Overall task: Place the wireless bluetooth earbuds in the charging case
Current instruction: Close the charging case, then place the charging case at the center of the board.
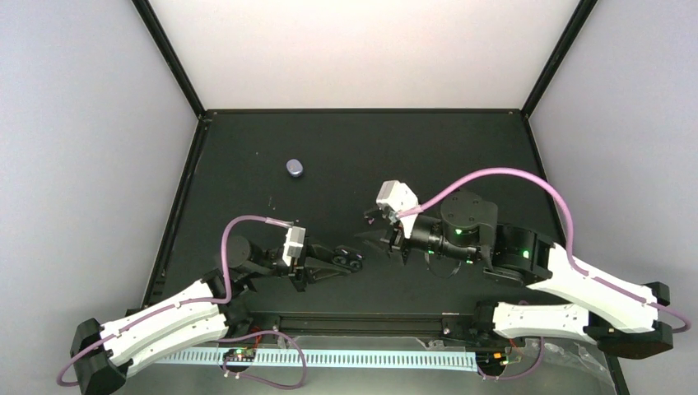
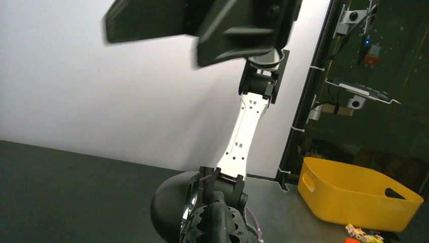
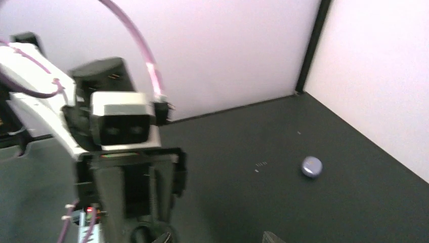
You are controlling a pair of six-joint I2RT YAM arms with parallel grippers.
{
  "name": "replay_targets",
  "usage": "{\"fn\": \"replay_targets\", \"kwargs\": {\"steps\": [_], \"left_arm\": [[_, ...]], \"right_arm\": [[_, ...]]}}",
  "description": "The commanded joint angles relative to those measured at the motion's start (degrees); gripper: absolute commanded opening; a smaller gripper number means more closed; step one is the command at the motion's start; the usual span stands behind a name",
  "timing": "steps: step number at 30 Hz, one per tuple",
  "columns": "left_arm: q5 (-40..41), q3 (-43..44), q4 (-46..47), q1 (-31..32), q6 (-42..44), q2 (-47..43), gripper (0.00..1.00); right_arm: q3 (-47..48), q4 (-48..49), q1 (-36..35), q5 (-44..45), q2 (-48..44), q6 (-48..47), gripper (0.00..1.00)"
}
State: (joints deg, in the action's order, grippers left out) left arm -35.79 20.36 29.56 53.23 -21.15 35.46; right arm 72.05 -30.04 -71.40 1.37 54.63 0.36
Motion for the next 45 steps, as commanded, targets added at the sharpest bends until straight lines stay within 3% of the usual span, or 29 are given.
{"fn": "replay_targets", "kwargs": {"steps": [1, 22, 28, 29, 32, 33, 36, 39, 45], "left_arm": [[-0.1, 1.6, 1.9, 0.6, 0.4, -1.3, 0.02], [0.4, 1.8, 2.1, 0.9, 0.4, -2.0, 0.02], [1.4, 1.8, 1.4, 0.9, 0.7, -2.0, 0.02], [2.4, 1.8, 0.9, 1.0, 0.6, -2.0, 0.02], [12.0, 1.9, -3.1, 0.9, 0.2, -2.1, 0.02], [19.1, 2.1, -4.8, 0.8, -0.5, -1.7, 0.01], [31.4, 5.3, -12.0, -0.6, -2.1, 1.8, 0.02], [34.9, 10.8, -19.1, -5.6, -4.8, 10.1, 0.02], [22.5, 20.3, -19.8, -20.4, -12.2, 31.5, 0.02]], "right_arm": [[-2.4, -0.3, 2.3, 7.2, 2.0, 2.9, 0.46], [-3.9, -0.6, 2.9, -5.7, 4.6, 3.0, 0.49], [-4.6, 0.2, 2.9, 1.9, 3.3, 4.2, 0.50], [-5.1, 0.8, 2.8, 4.7, 2.7, 4.9, 0.54], [-7.5, 2.9, 3.7, 15.4, 0.1, 8.3, 0.66], [-8.6, 3.5, 4.6, 17.5, -0.8, 9.6, 0.68], [-14.1, 7.2, 6.9, 21.5, -4.3, 12.5, 0.74], [-20.0, 9.0, 8.3, 23.8, -6.9, 14.5, 0.78], [-28.6, 9.1, 9.2, 23.9, -9.8, 19.0, 0.82]]}}
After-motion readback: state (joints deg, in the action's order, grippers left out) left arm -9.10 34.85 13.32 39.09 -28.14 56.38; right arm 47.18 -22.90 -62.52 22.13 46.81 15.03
